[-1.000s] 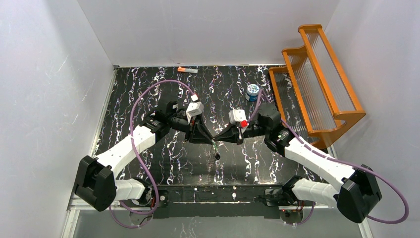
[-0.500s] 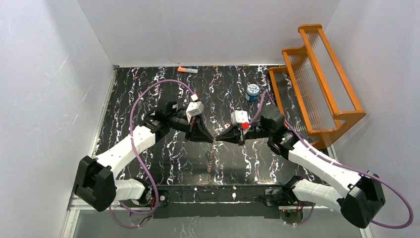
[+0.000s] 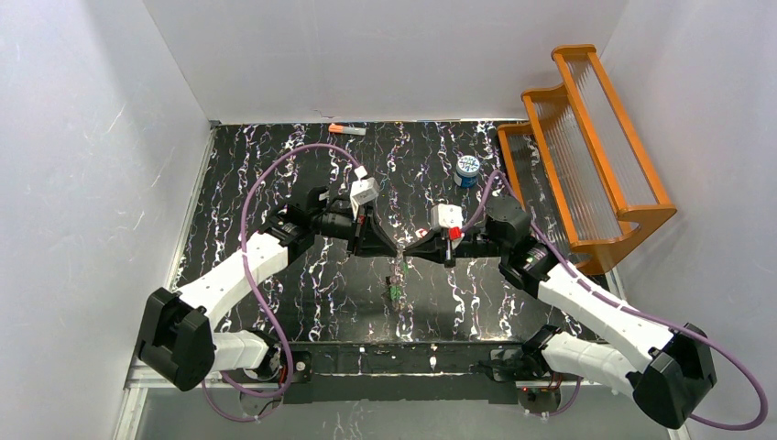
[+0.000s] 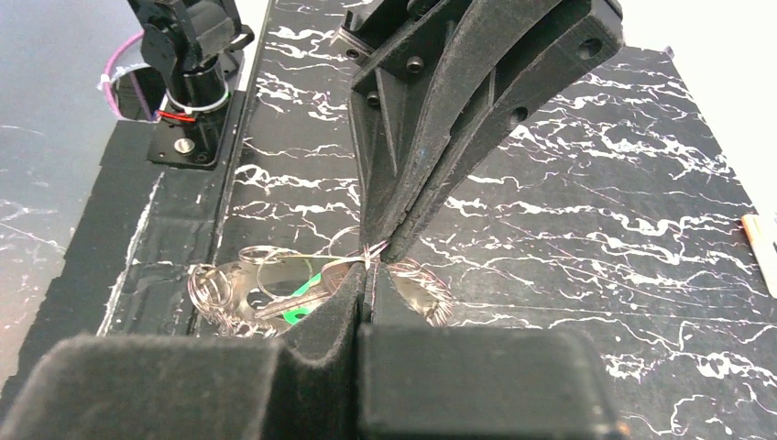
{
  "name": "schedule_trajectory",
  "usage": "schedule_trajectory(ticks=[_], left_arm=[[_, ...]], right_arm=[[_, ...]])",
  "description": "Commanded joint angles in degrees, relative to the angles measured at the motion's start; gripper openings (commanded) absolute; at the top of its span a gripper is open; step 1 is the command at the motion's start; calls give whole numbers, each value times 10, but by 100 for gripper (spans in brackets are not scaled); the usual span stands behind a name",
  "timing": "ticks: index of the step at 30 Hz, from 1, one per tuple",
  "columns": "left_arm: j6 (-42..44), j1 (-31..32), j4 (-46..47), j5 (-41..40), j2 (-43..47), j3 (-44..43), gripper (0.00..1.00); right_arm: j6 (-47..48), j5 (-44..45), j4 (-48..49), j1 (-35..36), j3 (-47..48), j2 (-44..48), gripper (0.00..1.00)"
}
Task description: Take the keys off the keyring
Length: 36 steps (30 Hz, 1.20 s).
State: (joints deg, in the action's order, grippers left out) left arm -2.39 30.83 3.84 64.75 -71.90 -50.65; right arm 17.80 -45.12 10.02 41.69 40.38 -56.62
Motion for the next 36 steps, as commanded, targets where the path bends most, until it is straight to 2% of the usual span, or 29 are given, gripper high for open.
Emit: schedule_trajectory(ticks=[1,4,14,24,28,33,36], left_arm=[[-85,-8,83,-29,12,15,0],[-120,-13,125,-39,19,28,0],[-159,-19,153,-75,17,40,0],[-141,-27,101,-143,14,33,0],[-101,-27,45,-172,12,19,0],[-78,-27,4,-218,17,12,0],[-62,-27,-10,-214,19,8,0]], right_arm=[[6,2,7,7,4,-12,1],[10,9,-5,16,7,-23,1],[27,68,-37,47,12,-52,1],[23,101,-43,66,17,-70,1],[6,125,-32,66,13,-70,1],[-7,139,-18,66,2,-50,1],[-6,154,-4,66,-7,-31,1]])
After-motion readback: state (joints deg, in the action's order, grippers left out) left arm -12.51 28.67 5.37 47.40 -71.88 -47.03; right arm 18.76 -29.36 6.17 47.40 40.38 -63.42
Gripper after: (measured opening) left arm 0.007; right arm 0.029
